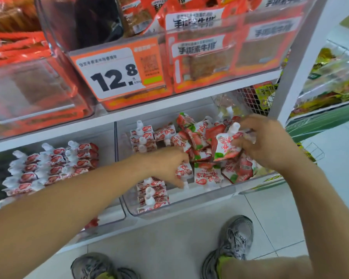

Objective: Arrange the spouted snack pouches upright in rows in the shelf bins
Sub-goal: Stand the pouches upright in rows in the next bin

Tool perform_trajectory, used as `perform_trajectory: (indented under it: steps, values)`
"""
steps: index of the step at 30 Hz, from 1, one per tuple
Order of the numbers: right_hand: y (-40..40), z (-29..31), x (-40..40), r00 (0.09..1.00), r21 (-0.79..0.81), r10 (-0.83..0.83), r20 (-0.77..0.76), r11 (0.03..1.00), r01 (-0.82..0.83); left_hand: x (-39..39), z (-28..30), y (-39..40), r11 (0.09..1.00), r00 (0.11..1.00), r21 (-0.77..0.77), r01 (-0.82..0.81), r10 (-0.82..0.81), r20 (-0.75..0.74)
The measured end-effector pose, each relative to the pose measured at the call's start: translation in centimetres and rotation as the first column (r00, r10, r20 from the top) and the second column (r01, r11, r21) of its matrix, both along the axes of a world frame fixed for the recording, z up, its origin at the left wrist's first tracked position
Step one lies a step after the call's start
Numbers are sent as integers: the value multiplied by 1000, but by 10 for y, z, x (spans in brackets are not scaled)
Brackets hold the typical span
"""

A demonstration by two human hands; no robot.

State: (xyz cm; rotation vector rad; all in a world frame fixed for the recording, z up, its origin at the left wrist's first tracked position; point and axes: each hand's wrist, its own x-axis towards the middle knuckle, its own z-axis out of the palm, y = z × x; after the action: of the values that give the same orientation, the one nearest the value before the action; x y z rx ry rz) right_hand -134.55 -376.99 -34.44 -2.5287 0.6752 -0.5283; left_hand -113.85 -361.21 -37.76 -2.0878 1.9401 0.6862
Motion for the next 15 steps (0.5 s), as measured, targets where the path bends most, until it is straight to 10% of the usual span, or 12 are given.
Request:
perform_trajectory:
  steps: [8,15]
  values:
    - [22,-2,6,996,-75,-81,-37,994,78,-27,-17,-3,999,978,-29,43,-36,207]
    - [42,-17,15,983,23,88,-163,996,-86,16,17,3,976,963,-123,-180,150,-222]
